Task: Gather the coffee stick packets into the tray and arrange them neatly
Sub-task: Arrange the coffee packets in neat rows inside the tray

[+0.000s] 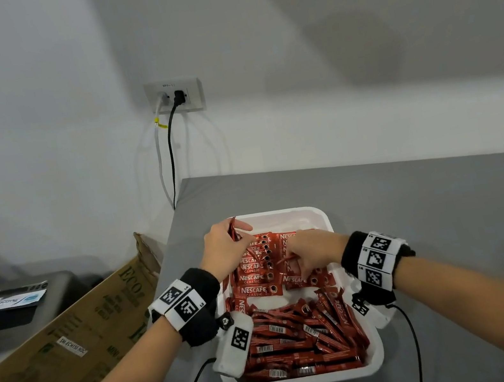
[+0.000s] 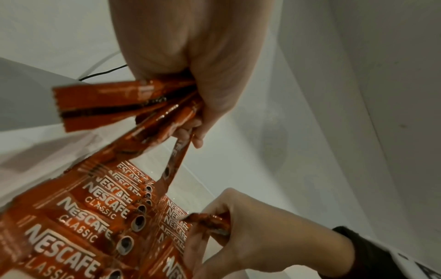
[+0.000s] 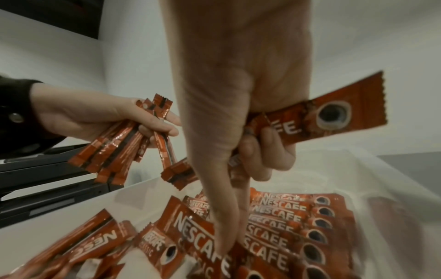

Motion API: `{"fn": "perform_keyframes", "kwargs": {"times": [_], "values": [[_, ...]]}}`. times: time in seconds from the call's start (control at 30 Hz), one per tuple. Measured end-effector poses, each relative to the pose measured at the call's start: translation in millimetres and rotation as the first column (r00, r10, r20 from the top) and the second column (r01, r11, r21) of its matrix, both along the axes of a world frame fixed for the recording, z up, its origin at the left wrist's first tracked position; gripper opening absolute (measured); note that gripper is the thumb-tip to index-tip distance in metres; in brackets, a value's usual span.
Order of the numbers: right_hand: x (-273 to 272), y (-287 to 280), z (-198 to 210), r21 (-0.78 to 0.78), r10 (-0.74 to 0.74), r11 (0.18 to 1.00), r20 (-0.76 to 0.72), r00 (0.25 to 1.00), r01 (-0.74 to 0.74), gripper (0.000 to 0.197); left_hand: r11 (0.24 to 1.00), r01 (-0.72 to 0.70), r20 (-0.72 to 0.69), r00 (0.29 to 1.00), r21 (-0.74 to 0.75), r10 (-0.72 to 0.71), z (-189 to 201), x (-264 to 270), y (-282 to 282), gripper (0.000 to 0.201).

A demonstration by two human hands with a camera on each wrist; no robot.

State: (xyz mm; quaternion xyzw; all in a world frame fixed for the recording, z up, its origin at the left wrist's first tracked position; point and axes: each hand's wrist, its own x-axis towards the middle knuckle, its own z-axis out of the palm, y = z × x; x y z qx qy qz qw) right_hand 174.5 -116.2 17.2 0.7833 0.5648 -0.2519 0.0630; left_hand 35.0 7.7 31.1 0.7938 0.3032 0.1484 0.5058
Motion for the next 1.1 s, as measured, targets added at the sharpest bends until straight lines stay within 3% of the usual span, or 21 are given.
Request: {"fn": "perform_keyframes", "kwargs": {"times": [0.13,0.33,0.67,0.83,1.03,1.1], "values": [[1.9,0.7,-7.3,-0.066,-0.026,0.998,-0.025,0.999,0.024,0.015,1.0,0.017,-0.006,1.0,0.006,-0.017,0.0,0.1,-0.7,0.015],[0.0,2.9,-16.6,-0.083,-0.014,0.996,0.057,0.998,0.019,0.018,1.0,0.023,-0.006,1.0,-0.009,-0.023,2.1,1.0,-1.8,0.016],[-0.2,0.5,-19.1,-0.125,0.03,0.992,0.129,0.991,-0.014,0.006,0.999,0.035,0.002,0.999,-0.006,-0.035,0.7,1.2,-1.7,0.016],[1.1,0.2,-22.0,-0.155,0.018,0.988,0.173,0.985,0.009,0.027,0.999,0.039,0.01,0.999,-0.002,-0.039,-0.1,1.9,-0.9,0.019],[3.0,0.0,-15.8,-0.132,-0.029,0.99,0.104,0.994,0.043,0.022,0.999,0.046,0.022,0.999,-0.006,-0.045,-2.2,1.2,0.6,0.017],[2.7,1.2,-7.3,-0.012,-0.074,0.997,0.07,0.995,0.075,0.009,0.999,0.038,0.035,0.999,-0.001,-0.038,-3.6,1.3,1.1,0.017]]}}
